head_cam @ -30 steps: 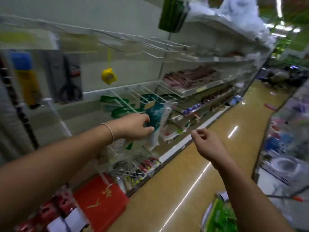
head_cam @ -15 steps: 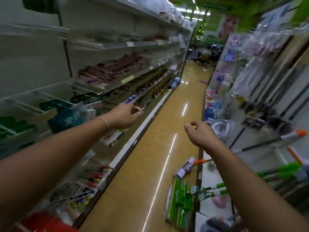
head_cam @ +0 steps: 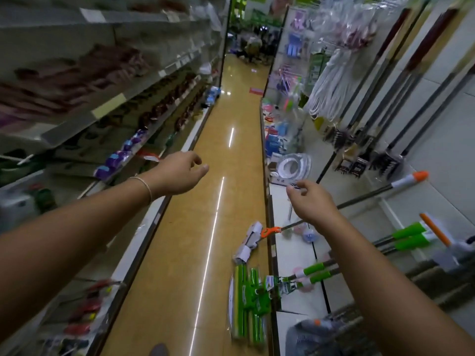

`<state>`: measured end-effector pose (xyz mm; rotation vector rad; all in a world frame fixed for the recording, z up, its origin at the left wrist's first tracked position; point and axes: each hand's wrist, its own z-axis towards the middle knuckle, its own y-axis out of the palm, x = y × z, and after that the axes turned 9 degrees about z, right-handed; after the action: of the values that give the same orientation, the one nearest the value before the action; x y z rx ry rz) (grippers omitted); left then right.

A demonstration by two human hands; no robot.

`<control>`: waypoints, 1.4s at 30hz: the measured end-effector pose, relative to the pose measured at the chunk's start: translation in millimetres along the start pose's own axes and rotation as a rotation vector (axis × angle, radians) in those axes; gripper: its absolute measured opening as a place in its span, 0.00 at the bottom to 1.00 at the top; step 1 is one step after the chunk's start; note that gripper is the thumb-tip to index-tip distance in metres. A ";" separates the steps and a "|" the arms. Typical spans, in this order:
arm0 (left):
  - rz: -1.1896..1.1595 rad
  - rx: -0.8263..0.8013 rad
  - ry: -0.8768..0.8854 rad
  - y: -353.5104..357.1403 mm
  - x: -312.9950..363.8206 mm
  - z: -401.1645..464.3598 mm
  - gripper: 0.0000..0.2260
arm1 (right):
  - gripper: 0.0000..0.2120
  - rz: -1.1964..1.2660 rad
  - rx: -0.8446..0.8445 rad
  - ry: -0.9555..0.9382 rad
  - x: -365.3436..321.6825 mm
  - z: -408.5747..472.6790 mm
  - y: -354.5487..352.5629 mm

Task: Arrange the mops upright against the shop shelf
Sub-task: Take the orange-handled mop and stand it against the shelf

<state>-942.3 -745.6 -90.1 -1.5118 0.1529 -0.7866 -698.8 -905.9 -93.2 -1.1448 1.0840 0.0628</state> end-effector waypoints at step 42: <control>0.042 -0.250 0.205 77.1 31.2 566.2 0.20 | 0.19 0.220 0.125 0.170 -37.3 525.9 67.0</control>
<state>-578.6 -303.8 -92.2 -1.6538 0.4485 -0.9135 -408.6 -461.3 -116.1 -0.9275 1.3440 0.0700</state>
